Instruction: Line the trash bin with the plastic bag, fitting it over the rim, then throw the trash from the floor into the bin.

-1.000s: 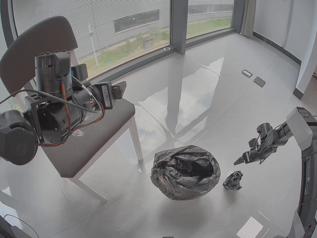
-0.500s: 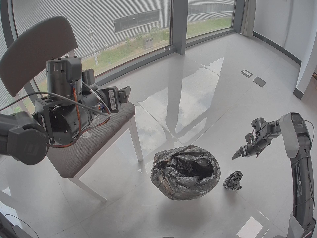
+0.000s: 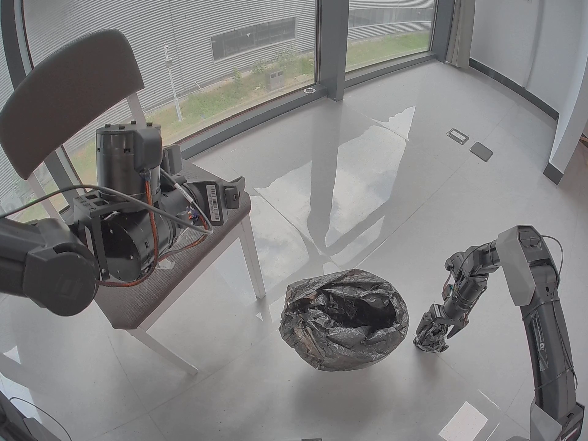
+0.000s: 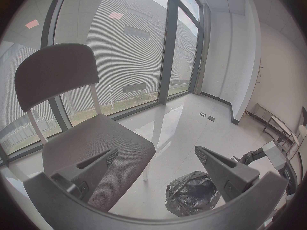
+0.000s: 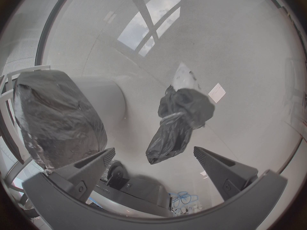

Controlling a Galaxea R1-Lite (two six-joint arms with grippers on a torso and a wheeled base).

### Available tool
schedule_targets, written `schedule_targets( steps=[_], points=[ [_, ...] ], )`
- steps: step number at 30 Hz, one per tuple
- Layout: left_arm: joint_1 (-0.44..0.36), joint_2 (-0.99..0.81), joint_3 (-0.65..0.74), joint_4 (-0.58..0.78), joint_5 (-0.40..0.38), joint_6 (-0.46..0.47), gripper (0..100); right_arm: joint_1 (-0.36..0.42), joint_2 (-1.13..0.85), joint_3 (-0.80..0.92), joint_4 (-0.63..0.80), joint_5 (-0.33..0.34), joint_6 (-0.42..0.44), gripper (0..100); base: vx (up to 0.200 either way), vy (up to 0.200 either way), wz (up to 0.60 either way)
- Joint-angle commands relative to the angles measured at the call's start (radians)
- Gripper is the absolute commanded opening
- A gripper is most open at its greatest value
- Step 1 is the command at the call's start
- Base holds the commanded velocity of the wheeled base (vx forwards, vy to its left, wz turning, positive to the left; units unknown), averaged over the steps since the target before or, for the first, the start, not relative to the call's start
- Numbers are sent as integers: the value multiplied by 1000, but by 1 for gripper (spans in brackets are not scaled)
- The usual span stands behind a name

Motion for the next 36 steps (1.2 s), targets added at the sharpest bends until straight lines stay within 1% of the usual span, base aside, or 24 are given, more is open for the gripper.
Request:
schedule_targets(
  steps=[1, 4, 6, 9, 11, 15, 21, 27, 28, 31, 36],
  points=[
    [-2, 3, 6, -7, 1, 1, 100, 0, 72, 1, 8, -56, -28, 100, 0, 0, 0],
    [-2, 3, 9, -8, 1, -1, 100, -5, 72, 1, 1, -50, -46, 100, 0, 0, 0],
    [-2, 4, 7, -8, 0, 1, 100, -13, 72, 1, -8, -14, -48, 100, 0, 0, 0],
    [-2, 7, 6, -8, 1, 1, 100, -16, 72, 1, -24, -8, -48, 100, 0, 0, 0],
    [-2, 10, 6, -8, 0, -1, 100, -19, 71, 1, -65, -4, -46, 100, 0, 0, 0],
    [0, 7, 6, -8, 1, -1, 100, -25, 67, 1, -103, -4, -37, 100, 0, 0, 0],
    [7, 4, 13, -8, 1, -1, 100, -28, 67, 1, -125, -4, -35, 100, 0, 0, 0],
    [9, 4, 21, -8, 3, -1, 100, -31, 74, 1, -235, -5, -34, 100, 0, 0, 0],
    [11, 7, 24, -8, 3, -1, 100, -31, 72, 1, -271, -7, -34, 100, 0, 0, 0],
    [9, 12, 24, -8, 3, -2, 100, -31, 69, 1, -303, -5, -35, 100, 0, 0, 0],
    [9, 19, 26, -13, 3, -1, 100, -31, 69, 1, -306, -10, -37, 100, 0, 0, 0]
  ],
)
